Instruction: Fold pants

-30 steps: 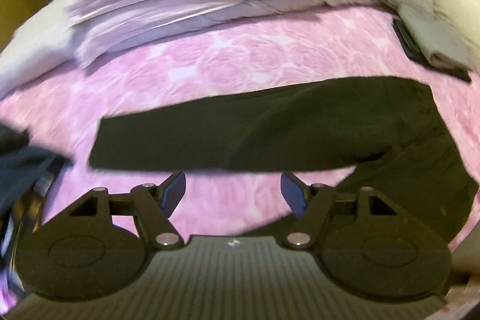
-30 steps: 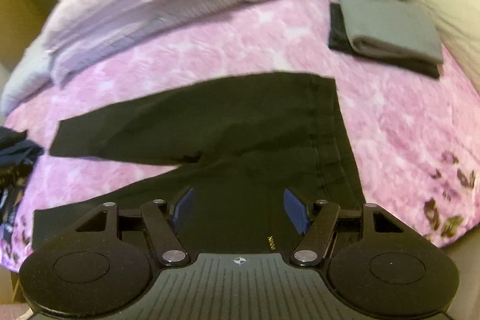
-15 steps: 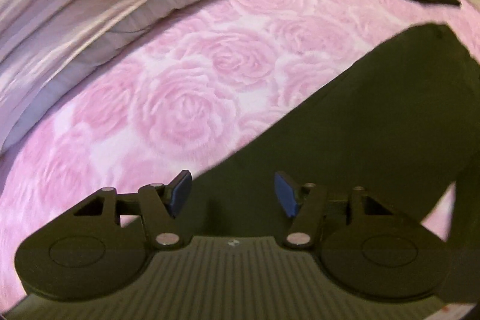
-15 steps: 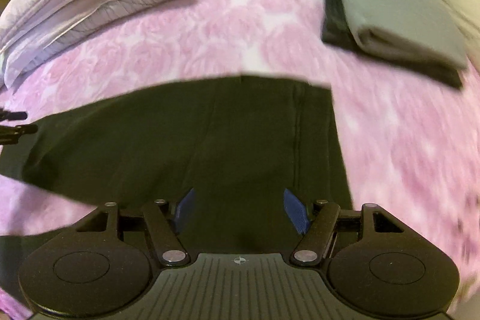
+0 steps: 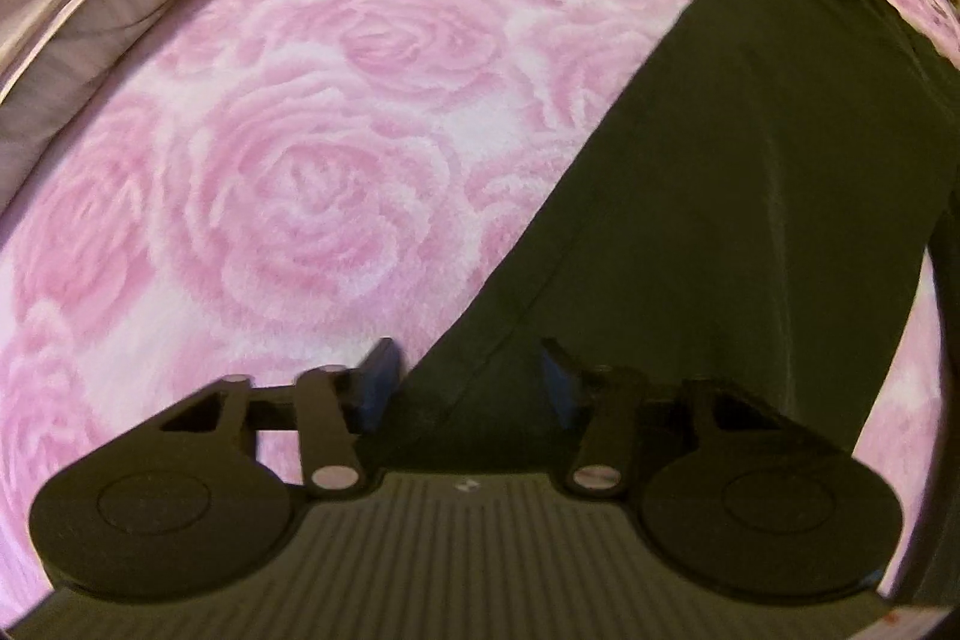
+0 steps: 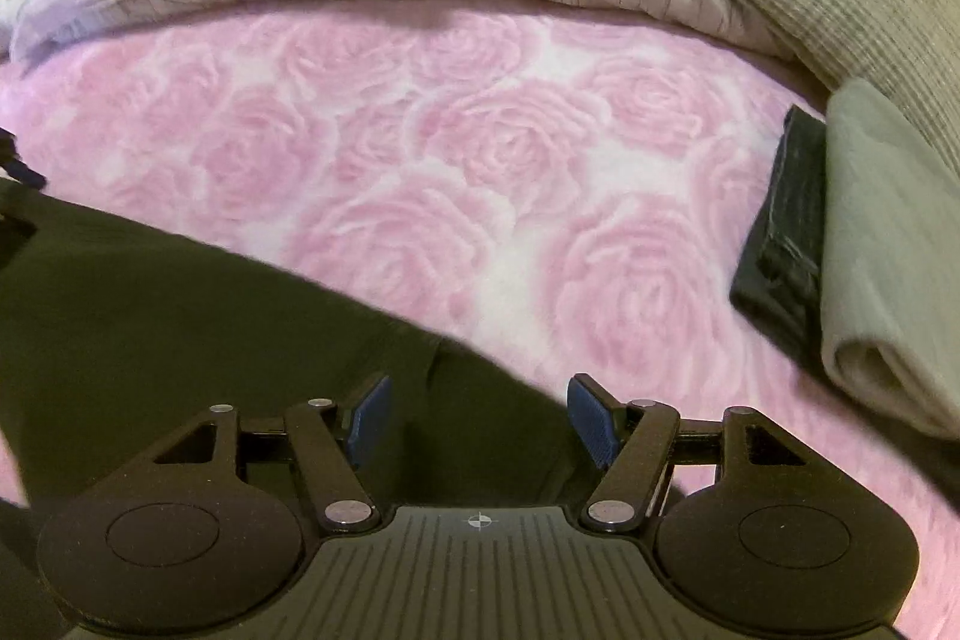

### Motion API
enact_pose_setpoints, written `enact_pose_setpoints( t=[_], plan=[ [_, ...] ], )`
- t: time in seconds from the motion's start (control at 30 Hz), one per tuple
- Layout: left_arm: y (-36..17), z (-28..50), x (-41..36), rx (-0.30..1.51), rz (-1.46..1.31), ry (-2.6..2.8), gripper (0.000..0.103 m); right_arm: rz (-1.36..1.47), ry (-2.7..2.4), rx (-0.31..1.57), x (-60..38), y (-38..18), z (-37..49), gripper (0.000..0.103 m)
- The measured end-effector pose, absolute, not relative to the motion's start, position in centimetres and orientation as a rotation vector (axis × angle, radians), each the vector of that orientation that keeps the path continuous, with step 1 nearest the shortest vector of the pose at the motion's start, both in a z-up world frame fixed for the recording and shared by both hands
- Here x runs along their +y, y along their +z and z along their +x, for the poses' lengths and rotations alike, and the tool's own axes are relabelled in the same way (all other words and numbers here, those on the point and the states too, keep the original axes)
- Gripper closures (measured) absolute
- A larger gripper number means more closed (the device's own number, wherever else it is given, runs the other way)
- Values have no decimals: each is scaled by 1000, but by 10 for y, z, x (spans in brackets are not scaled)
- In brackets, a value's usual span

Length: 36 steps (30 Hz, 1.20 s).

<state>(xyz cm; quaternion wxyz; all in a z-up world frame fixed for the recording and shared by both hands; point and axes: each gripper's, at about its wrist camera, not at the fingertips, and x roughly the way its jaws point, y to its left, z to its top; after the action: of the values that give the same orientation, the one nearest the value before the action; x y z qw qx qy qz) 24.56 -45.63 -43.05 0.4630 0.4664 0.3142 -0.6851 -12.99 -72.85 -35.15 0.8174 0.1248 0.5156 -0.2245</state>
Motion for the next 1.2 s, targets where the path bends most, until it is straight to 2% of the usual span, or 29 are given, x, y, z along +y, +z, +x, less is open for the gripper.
enact_pose_setpoints(
  t=[0.03,0.07,0.1,0.27,0.3,0.33,0.37,0.63,0.83,0.97,1.0,1.1,1.17,1.2],
  plan=[
    [-431,245,-458,756,1162,-1689,71,274,-474,1098,-733,-357,-126,40],
    [-430,245,-459,752,1163,-1692,81,275,-474,1101,-737,-361,-123,40],
    [-429,244,-460,752,1158,-1692,86,279,-478,1111,-741,-367,-120,40],
    [-423,226,-436,653,1145,-1590,98,375,-501,1157,-749,-395,-118,42],
    [-420,221,-429,631,1137,-1561,98,380,-487,1148,-745,-393,-119,63],
    [-416,216,-422,614,1122,-1532,98,346,-482,1142,-738,-389,-121,77],
    [-409,211,-412,598,1091,-1506,98,270,-508,1148,-730,-384,-123,100],
    [-334,151,-308,521,897,-1321,99,45,-517,908,-624,-290,-200,102],
    [-287,75,-191,556,772,-1205,99,-129,-555,834,-512,-253,-287,102],
    [-309,31,-129,738,750,-1114,98,-124,-540,930,-452,-272,-339,101],
    [-320,21,-115,796,749,-1092,93,-114,-536,973,-442,-282,-347,100],
    [-344,4,-87,928,752,-1025,90,13,-572,1207,-420,-319,-364,98],
    [-348,2,-73,980,705,-981,90,148,-623,1226,-418,-326,-377,96],
    [-347,5,-66,1005,659,-956,85,261,-655,1185,-422,-325,-384,93]
  ],
)
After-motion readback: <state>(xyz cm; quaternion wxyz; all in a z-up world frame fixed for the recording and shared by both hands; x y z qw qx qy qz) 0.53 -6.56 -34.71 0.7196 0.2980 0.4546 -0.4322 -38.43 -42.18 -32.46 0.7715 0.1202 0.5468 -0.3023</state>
